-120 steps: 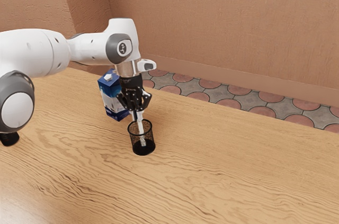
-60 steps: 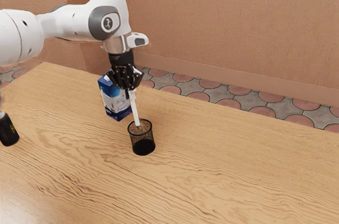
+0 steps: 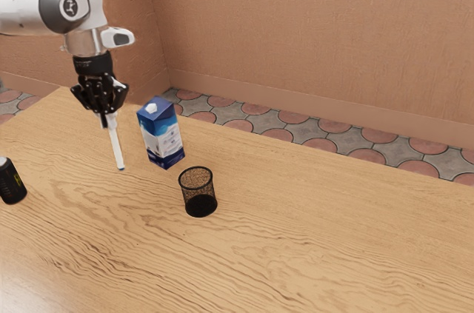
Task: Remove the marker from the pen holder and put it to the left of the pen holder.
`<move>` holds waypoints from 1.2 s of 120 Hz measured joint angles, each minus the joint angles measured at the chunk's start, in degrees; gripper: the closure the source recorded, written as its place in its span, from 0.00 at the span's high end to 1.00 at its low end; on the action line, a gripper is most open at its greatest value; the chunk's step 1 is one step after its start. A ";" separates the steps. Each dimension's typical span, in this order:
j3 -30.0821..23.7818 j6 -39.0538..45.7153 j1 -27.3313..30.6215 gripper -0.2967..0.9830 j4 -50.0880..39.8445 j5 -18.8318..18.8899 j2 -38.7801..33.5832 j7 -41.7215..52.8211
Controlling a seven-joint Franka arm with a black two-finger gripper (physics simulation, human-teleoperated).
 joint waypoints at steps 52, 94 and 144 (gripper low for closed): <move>0.74 -9.93 13.78 0.16 4.14 -1.14 9.59 0.17; 1.64 -19.30 16.52 0.17 14.92 -1.69 26.05 1.34; 1.85 -21.99 17.23 0.30 16.36 -3.69 30.77 3.27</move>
